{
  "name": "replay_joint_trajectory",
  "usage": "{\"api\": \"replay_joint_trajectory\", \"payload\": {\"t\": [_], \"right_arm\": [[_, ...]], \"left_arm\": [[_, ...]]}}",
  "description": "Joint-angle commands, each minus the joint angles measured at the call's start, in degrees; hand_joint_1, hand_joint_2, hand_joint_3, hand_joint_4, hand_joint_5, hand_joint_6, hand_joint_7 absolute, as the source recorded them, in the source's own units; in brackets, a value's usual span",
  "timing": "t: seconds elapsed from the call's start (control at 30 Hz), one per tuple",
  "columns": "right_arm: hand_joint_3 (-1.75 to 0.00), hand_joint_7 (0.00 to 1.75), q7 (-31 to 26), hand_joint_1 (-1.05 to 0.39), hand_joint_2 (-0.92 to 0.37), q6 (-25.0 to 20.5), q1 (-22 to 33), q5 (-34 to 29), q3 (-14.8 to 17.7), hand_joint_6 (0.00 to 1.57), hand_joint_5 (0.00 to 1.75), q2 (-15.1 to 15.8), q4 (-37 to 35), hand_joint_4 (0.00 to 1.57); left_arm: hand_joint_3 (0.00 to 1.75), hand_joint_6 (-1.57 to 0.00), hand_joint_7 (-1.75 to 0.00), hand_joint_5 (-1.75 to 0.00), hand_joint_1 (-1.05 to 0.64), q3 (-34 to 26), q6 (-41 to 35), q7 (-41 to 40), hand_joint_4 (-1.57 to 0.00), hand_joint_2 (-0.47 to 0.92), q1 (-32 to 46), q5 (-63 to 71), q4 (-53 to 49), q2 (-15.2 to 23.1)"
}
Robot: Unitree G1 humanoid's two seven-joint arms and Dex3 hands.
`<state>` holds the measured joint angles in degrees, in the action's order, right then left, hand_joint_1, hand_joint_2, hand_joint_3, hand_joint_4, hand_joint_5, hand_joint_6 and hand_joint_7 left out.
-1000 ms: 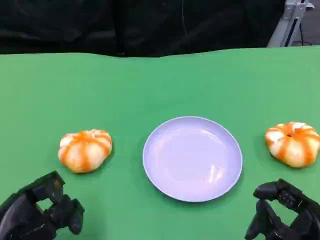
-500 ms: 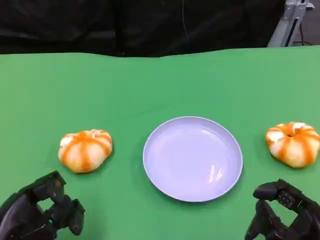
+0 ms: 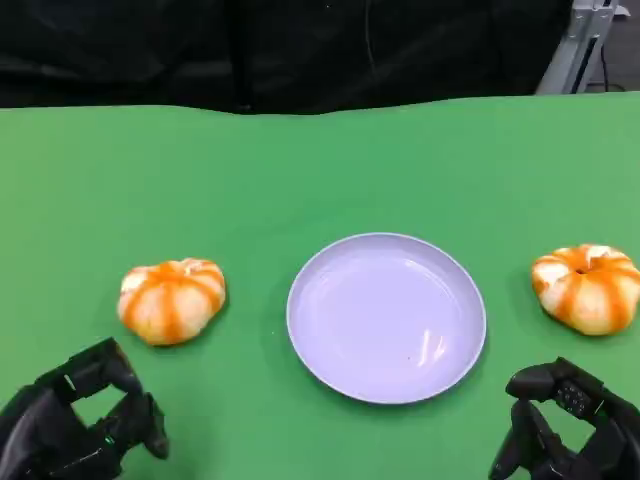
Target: Grasp the bread from the table and place it into the plate.
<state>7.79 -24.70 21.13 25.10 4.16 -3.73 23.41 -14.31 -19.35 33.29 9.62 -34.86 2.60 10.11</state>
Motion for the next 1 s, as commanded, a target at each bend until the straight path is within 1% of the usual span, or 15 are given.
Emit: {"api": "replay_joint_trajectory", "payload": {"t": [0.03, 0.07, 0.1, 0.13, 0.2, 0.23, 0.27, 0.3, 0.37, 0.4, 0.5, 0.6, 0.7, 0.8, 1.0], "right_arm": [[-1.08, 1.3, -1.08, -0.16, -0.53, -0.1, -0.46, 0.16, 0.25, 0.89, 1.53, 0.09, 0.06, 0.96], [-1.08, 1.31, -1.45, -0.16, -0.52, -0.23, -0.57, -0.24, 0.06, 0.89, 1.53, 0.2, 0.14, 0.96], [-1.08, 1.31, -1.66, -0.17, -0.52, -0.15, -0.63, -0.53, -0.07, 0.89, 1.53, 0.27, 0.13, 0.96], [-1.08, 1.31, -1.81, -0.17, -0.52, -0.09, -0.67, -0.71, -0.16, 0.89, 1.53, 0.31, 0.12, 0.96], [-1.08, 1.31, -1.76, -0.17, -0.52, 0.03, -0.96, -0.69, -0.01, 0.88, 1.53, 0.46, -0.28, 0.96], [-1.08, 1.31, -1.75, -0.17, -0.52, 0.02, -1.06, -0.67, 0.04, 0.88, 1.53, 0.51, -0.41, 0.96], [-1.08, 1.32, -1.99, -0.17, -0.52, -0.14, -1.12, -0.86, 0.0, 0.88, 1.54, 0.58, -0.33, 0.96], [-1.08, 1.32, -2.31, -0.17, -0.52, -0.27, -1.14, -1.03, -0.1, 0.88, 1.54, 0.52, -0.24, 0.95], [-1.08, 1.32, -2.75, -0.17, -0.52, -0.44, -1.22, -1.25, -0.28, 0.87, 1.55, 0.35, -0.18, 0.95], [-1.08, 1.32, -2.81, -0.17, -0.52, -0.5, -1.3, -1.21, -0.29, 0.87, 1.55, 0.25, -0.25, 0.94], [-1.09, 1.33, -2.88, -0.17, -0.52, -0.62, -1.41, -1.08, -0.31, 0.87, 1.56, 0.23, -0.29, 0.94], [-1.11, 1.35, -3.0, -0.17, -0.51, -0.5, -1.3, -1.19, -0.52, 0.86, 1.59, 0.14, -0.2, 0.93], [-1.11, 1.36, -3.08, -0.17, -0.52, -0.62, -1.06, -1.25, -0.76, 0.85, 1.6, 0.18, 0.17, 0.92], [-1.11, 1.36, -2.42, -0.16, -0.52, -0.2, -0.99, -0.59, -0.53, 0.84, 1.6, 0.12, -0.14, 0.92], [-1.08, 1.35, -2.51, -0.17, -0.53, -0.14, -0.88, -0.86, -0.6, 0.84, 1.59, 0.27, -0.16, 0.91]], "left_arm": [[0.35, -0.63, -0.3, -0.69, -0.41, 3.15, 13.18, -1.79, -0.46, 0.88, 0.89, 12.71, 1.21, 2.24], [0.31, -0.63, -0.2, -0.58, -0.46, 4.05, 16.86, -2.68, -0.45, 0.9, 1.03, 16.75, 1.2, 2.97], [0.32, -0.6, -0.11, -0.43, -0.56, 5.03, 20.49, -3.71, -0.42, 0.91, 1.05, 21.13, 1.11, 4.02], [0.36, -0.58, -0.06, -0.35, -0.61, 5.69, 23.08, -4.48, -0.41, 0.92, 1.06, 24.16, 0.93, 4.7], [0.41, -0.53, -0.02, -0.25, -0.68, 7.46, 29.09, -6.65, -0.38, 0.92, 0.26, 32.05, 1.06, 7.17], [0.42, -0.51, -0.01, -0.22, -0.69, 7.94, 31.0, -7.26, -0.36, 0.92, -0.07, 34.05, 0.88, 7.8], [0.42, -0.5, 0.0, -0.21, -0.7, 8.69, 32.67, -8.16, -0.35, 0.92, -0.65, 37.34, 1.22, 9.13], [0.41, -0.48, 0.0, -0.17, -0.73, 9.47, 33.3, -9.07, -0.31, 0.92, -1.45, 41.3, 2.22, 10.76], [0.38, -0.46, 0.0, -0.13, -0.74, 10.94, 33.29, -10.97, -0.28, 0.92, -3.35, 48.58, 3.75, 13.3], [0.34, -0.47, 0.0, -0.12, -0.78, 11.87, 33.07, -12.16, -0.28, 0.92, -4.81, 52.42, 3.95, 14.32], [0.28, -0.49, -0.01, -0.1, -0.8, 13.7, 33.23, -14.7, -0.29, 0.92, -7.33, 58.24, 3.31, 15.64], [0.19, -0.51, -0.02, -0.09, -0.82, 16.73, 33.66, -17.3, -0.31, 0.92, -12.23, 64.93, -0.41, 17.55], [0.19, -0.52, -0.01, -0.07, -0.87, 20.67, 33.17, -21.29, -0.32, 0.92, -16.81, 74.52, -4.13, 19.66], [0.21, -0.51, 0.0, -0.05, -0.89, 23.88, 31.88, -23.44, -0.3, 0.92, -20.42, 80.15, -7.54, 20.24], [0.15, -0.52, -0.01, -0.04, -0.86, 27.61, 30.84, -26.28, -0.32, 0.92, -25.45, 83.25, -14.09, 19.66]]}}
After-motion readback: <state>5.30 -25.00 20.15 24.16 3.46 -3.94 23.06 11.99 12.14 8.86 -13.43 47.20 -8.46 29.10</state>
